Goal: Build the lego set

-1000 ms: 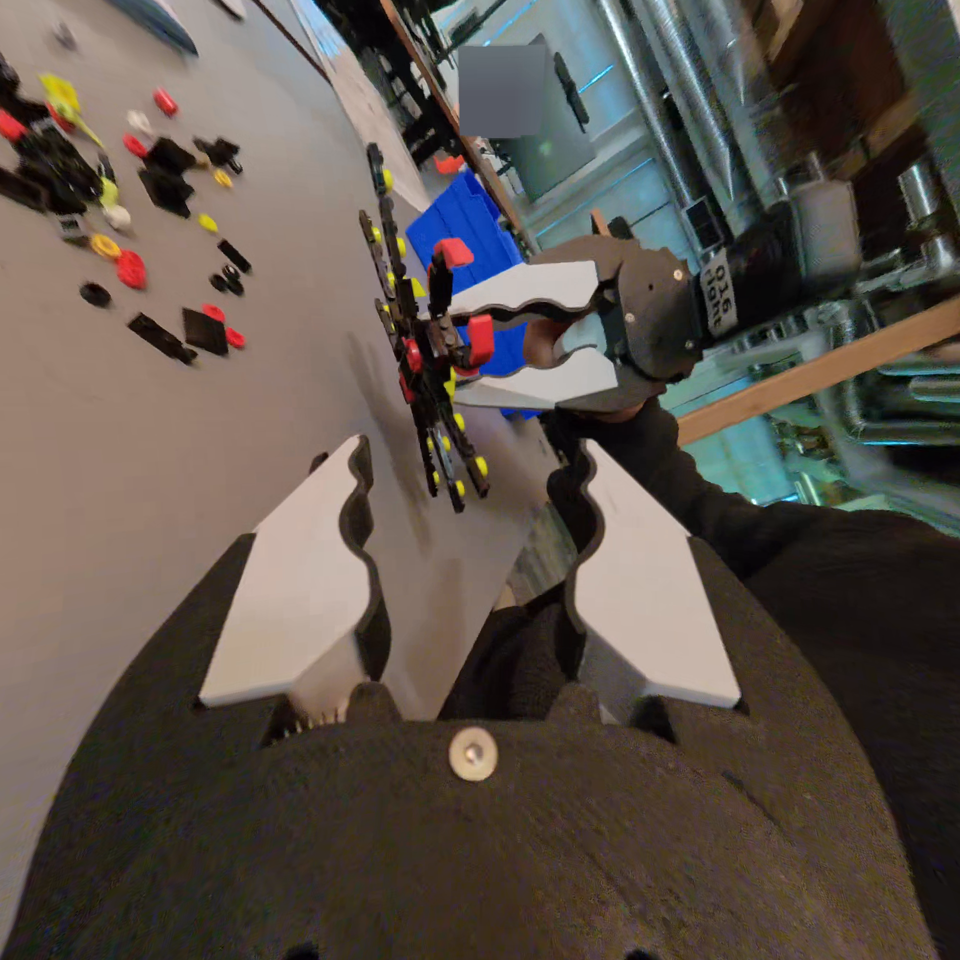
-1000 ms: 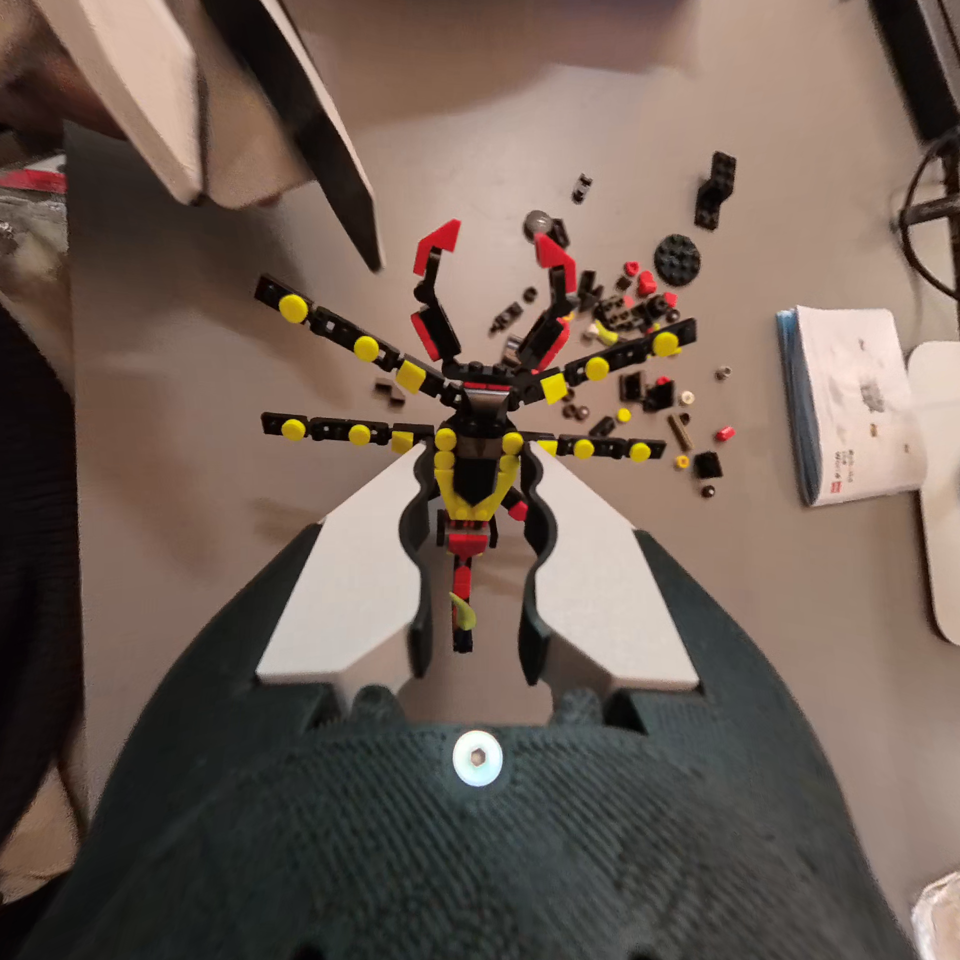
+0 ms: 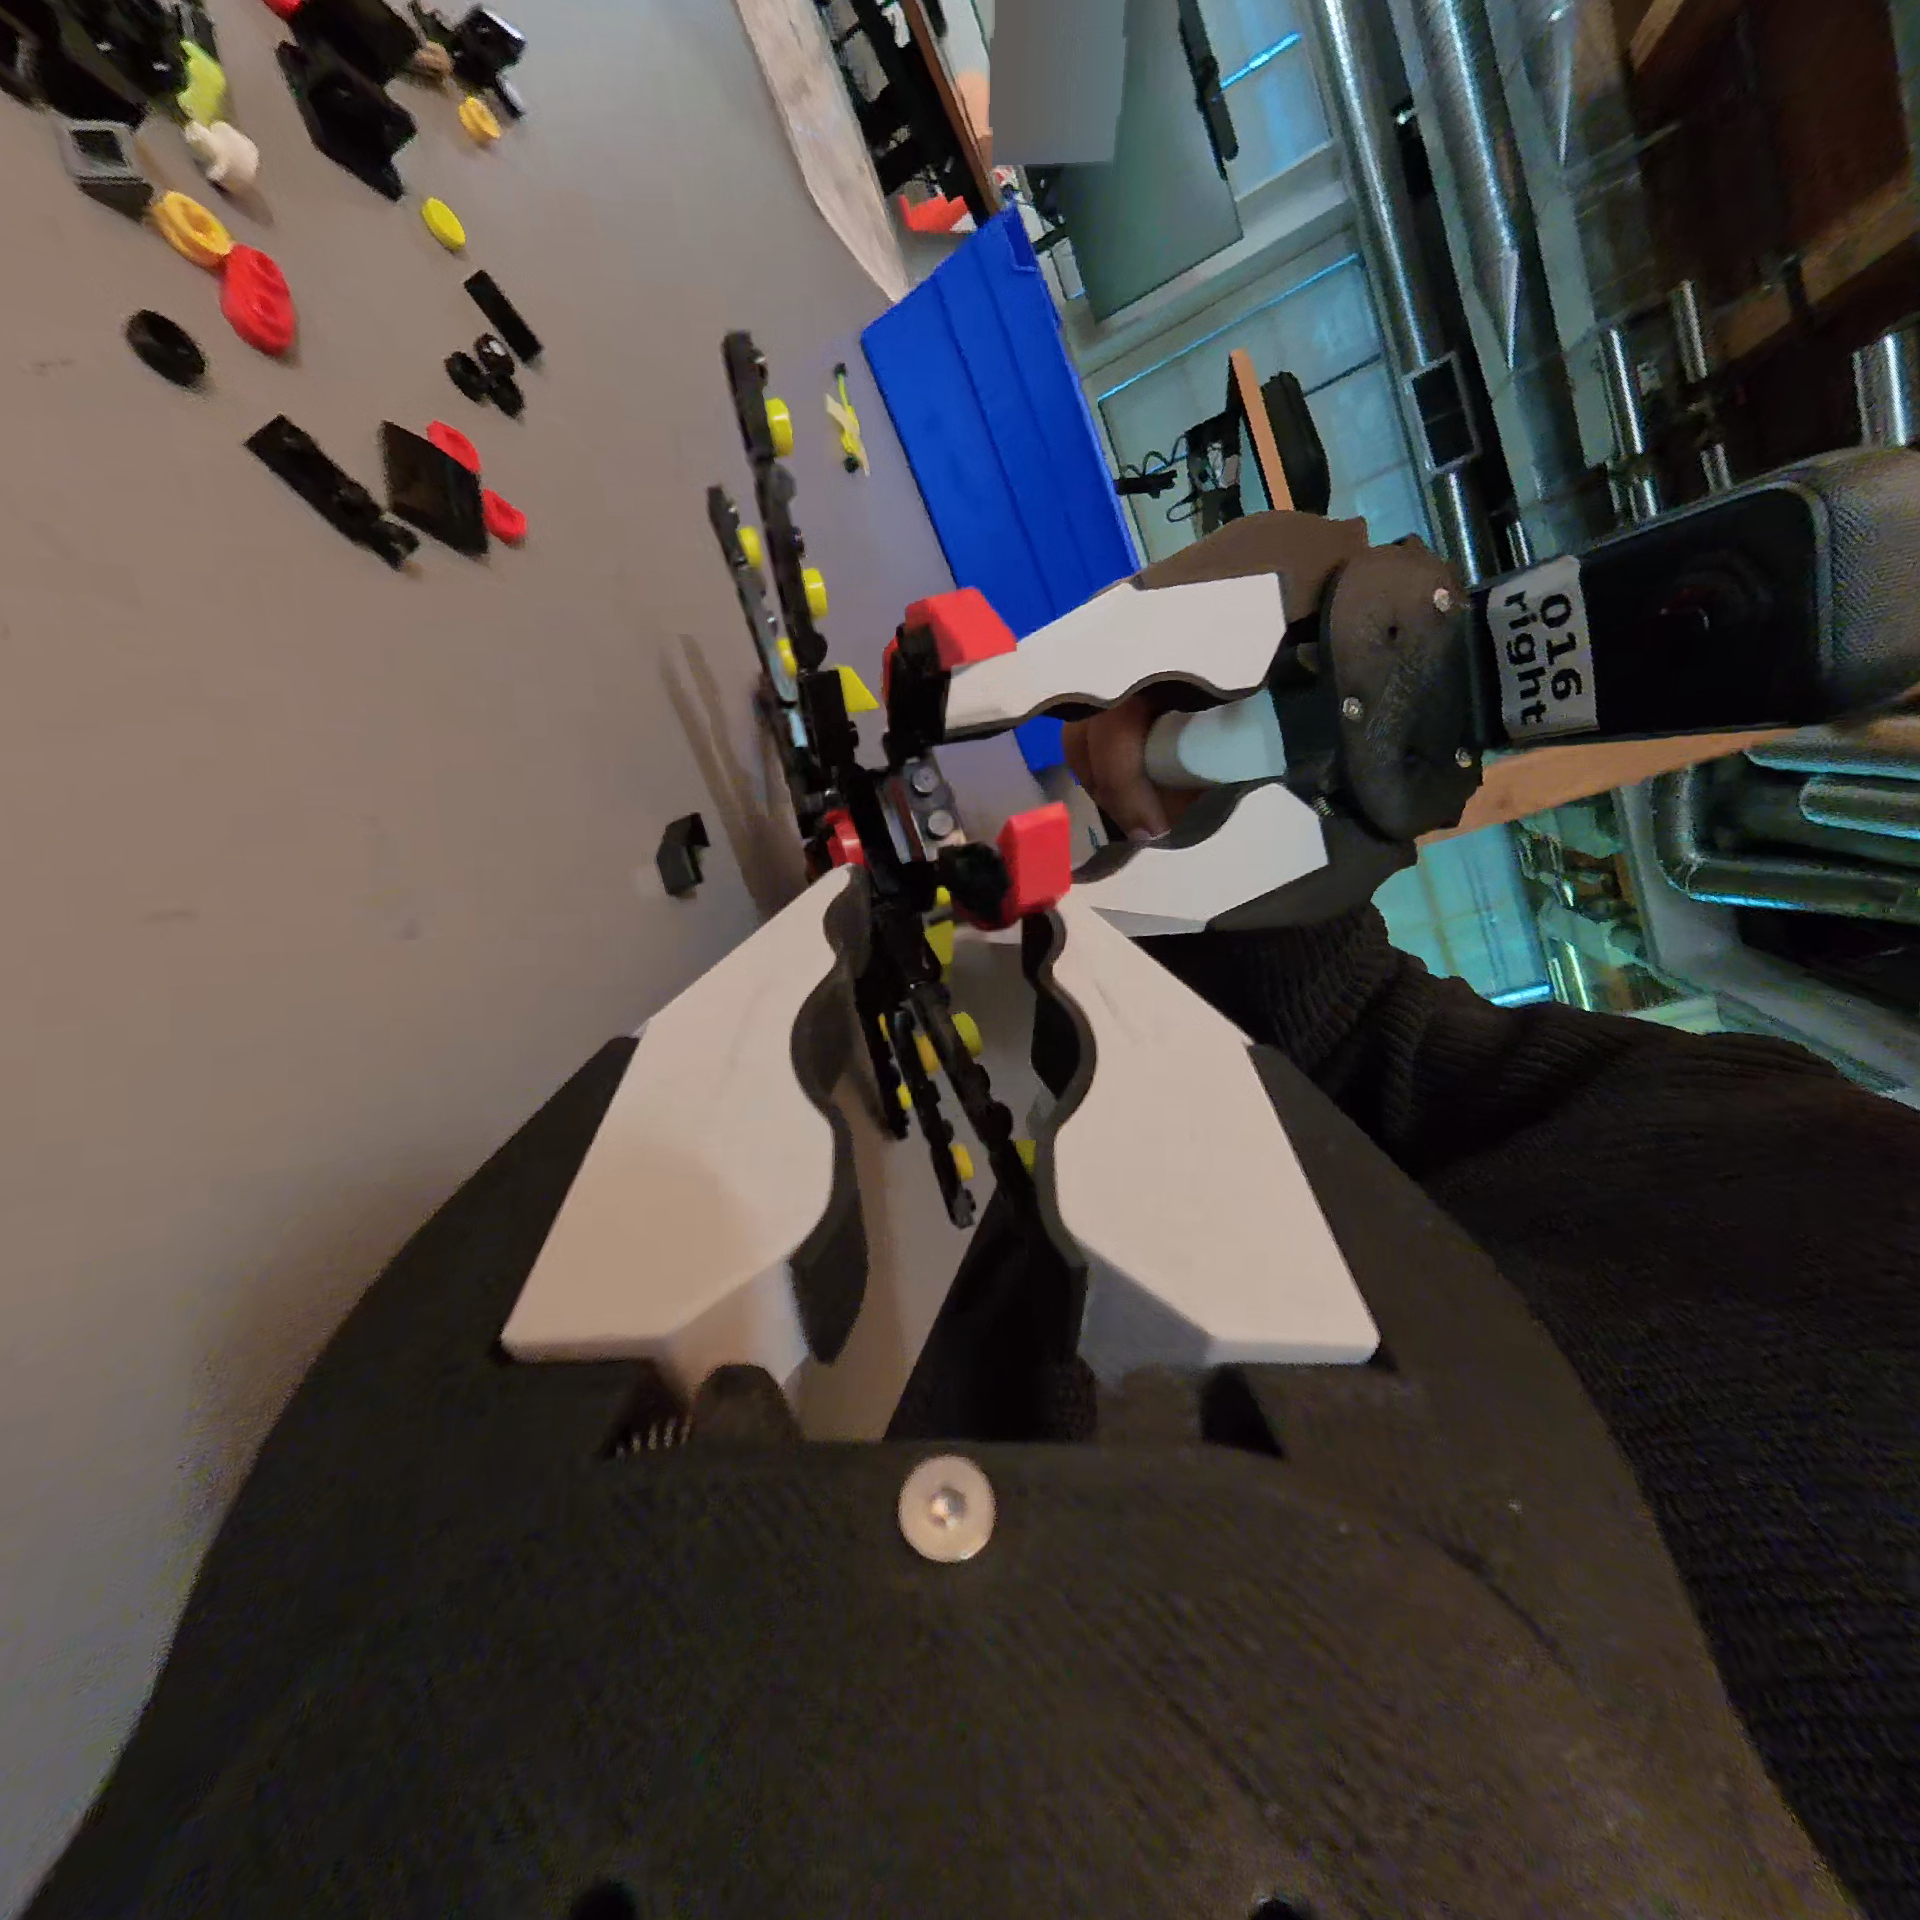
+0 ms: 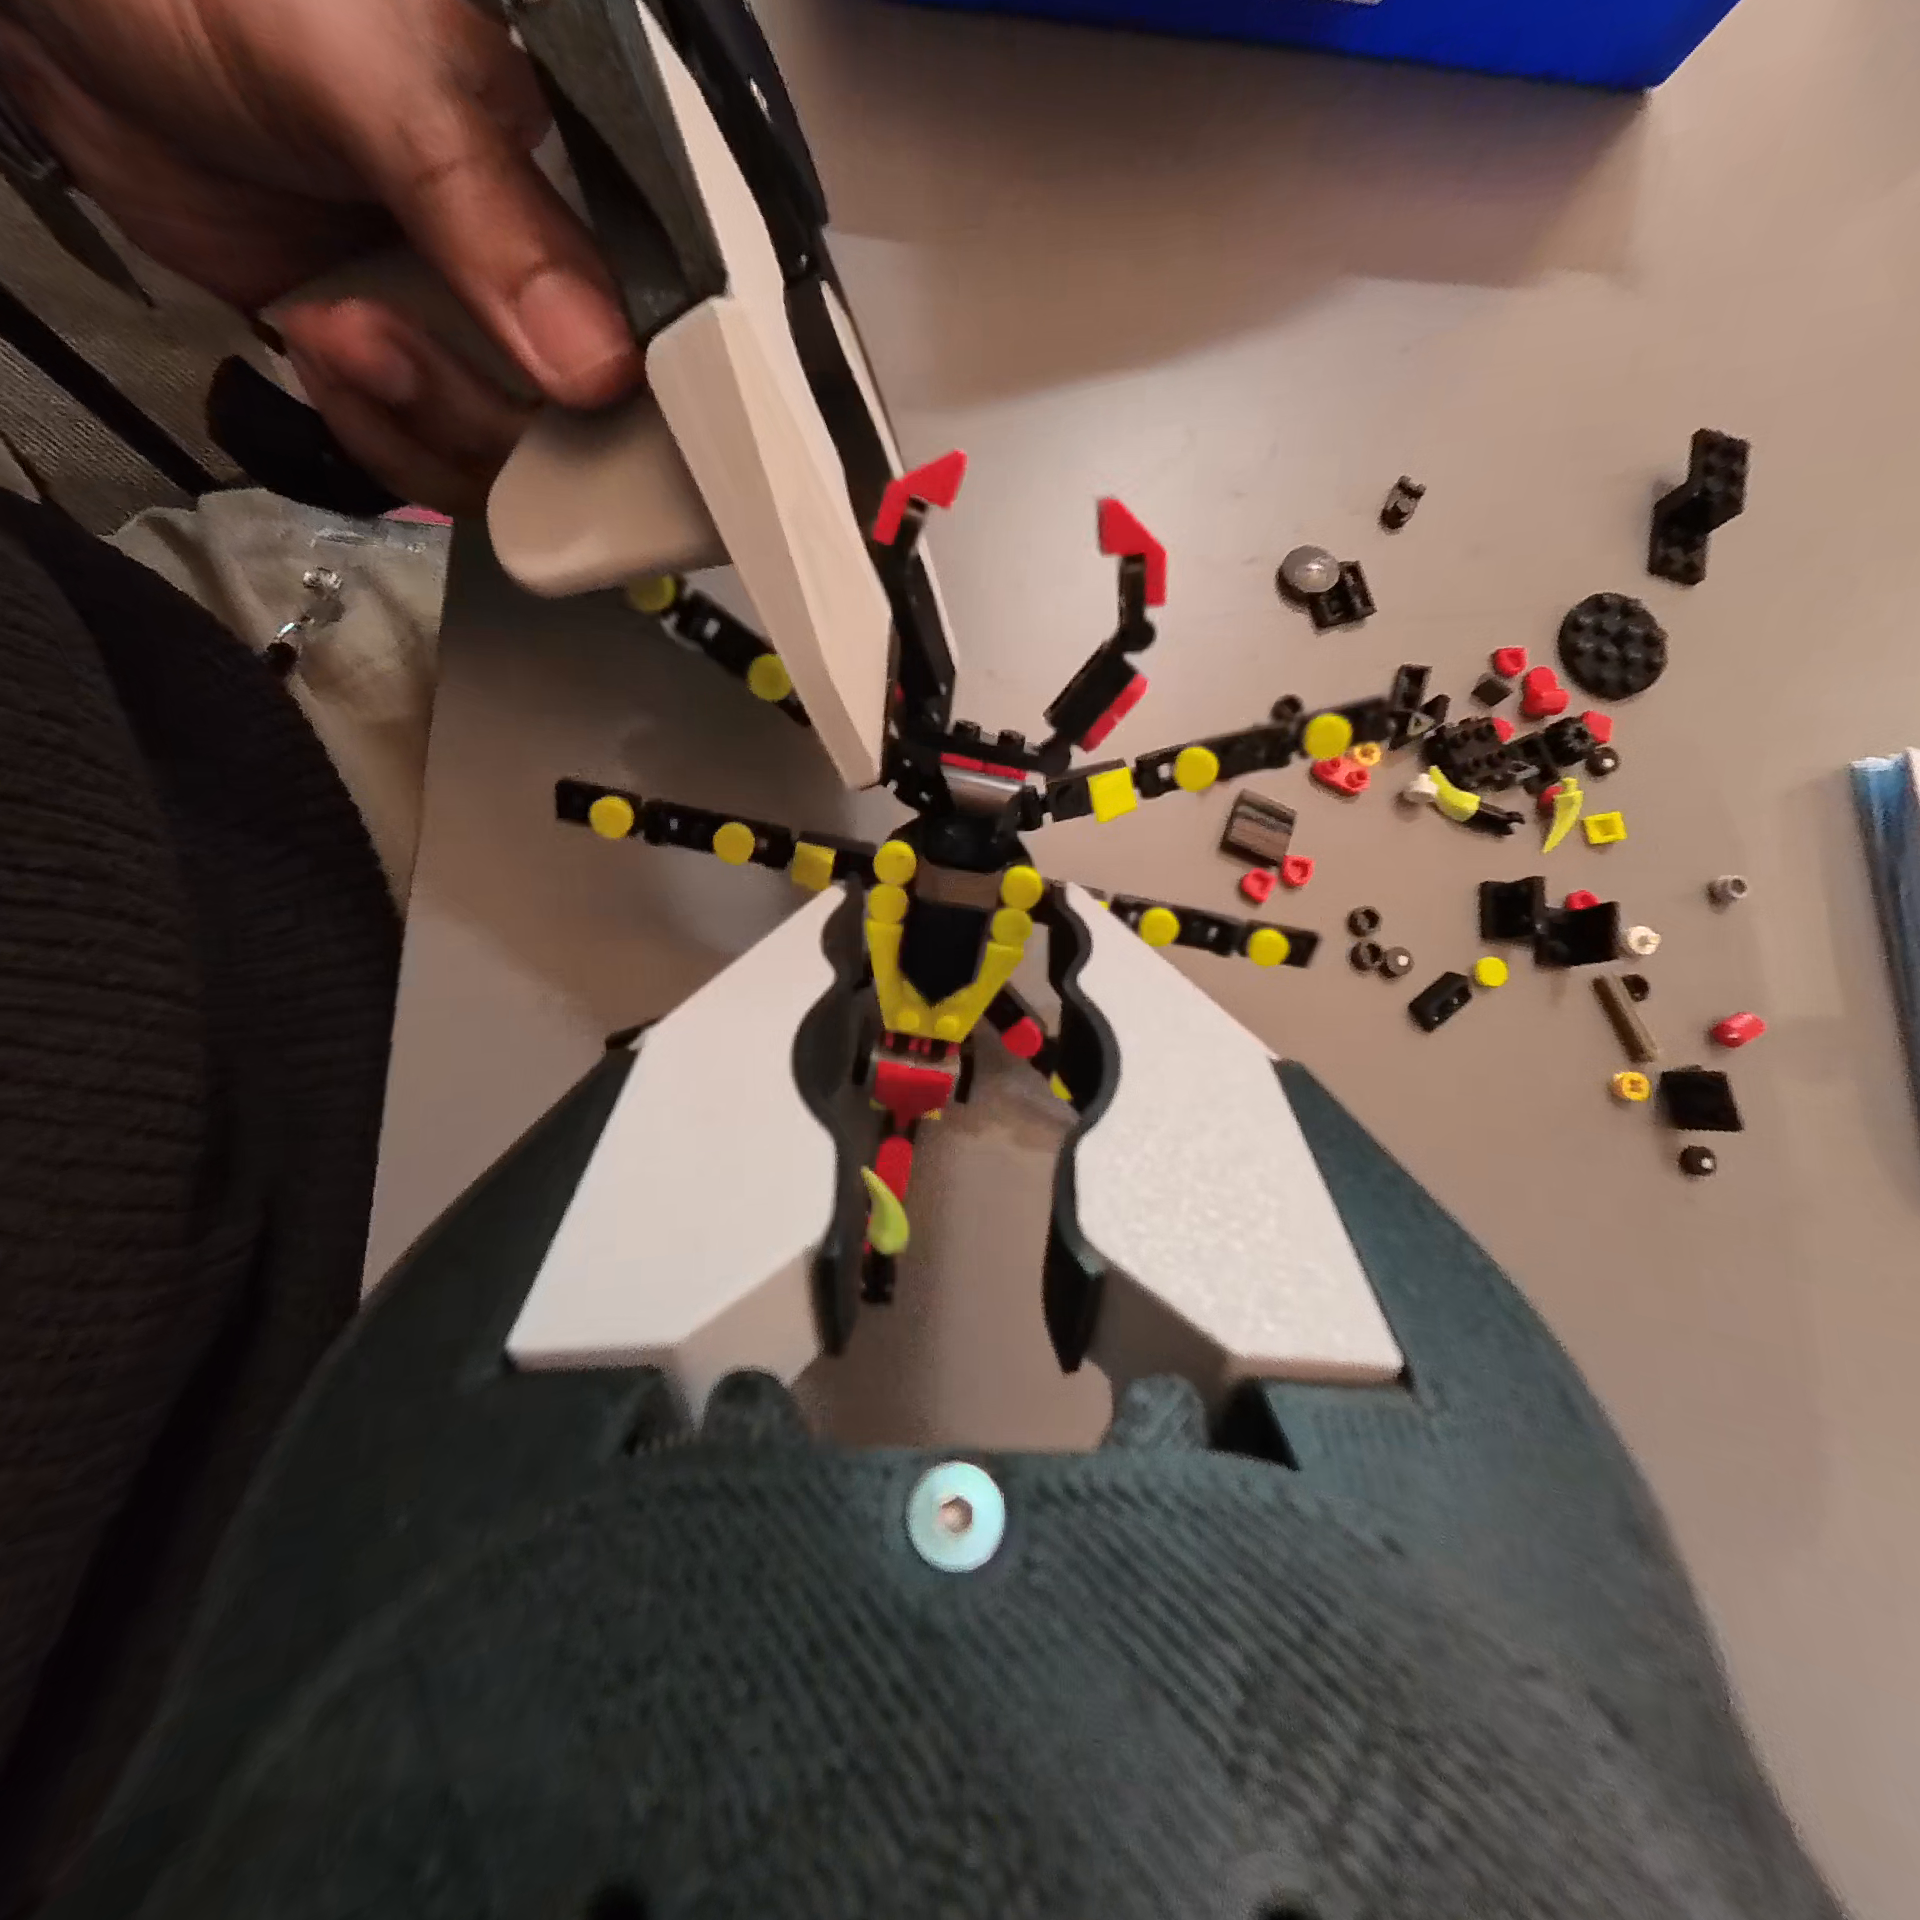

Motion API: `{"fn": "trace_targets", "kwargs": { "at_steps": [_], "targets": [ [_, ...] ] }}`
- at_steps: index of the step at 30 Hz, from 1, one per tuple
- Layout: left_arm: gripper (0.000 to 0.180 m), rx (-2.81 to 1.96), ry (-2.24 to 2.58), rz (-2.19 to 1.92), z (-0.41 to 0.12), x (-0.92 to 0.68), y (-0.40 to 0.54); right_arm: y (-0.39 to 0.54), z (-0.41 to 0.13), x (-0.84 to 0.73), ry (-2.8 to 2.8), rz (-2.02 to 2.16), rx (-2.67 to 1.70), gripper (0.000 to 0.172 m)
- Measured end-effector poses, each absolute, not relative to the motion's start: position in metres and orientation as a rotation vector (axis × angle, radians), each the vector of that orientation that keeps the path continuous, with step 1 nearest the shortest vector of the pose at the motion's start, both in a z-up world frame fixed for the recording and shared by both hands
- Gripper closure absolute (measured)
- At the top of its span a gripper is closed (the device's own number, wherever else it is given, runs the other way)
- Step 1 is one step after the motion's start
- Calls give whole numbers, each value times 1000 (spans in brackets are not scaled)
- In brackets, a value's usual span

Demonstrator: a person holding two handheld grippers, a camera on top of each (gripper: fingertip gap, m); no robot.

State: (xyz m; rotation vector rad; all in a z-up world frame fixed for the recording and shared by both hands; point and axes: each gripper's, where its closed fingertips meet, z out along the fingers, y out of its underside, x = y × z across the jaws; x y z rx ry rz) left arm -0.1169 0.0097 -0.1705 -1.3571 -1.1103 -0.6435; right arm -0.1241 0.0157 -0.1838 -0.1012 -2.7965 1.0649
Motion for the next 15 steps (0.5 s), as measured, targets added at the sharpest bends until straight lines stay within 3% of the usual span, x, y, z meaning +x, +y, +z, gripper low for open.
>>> {"fn": "trace_targets", "kwargs": {
  "at_steps": [8,15],
  "targets": [
    [155,-1242,-1192,-679,-173,-129,-2,58,-153,-144,-2630,1378,-349,120],
    [155,-1129,-1210,-738,-167,-134,-7,97,-180,-138,-2625,1366,-522,117]
  ]
}}
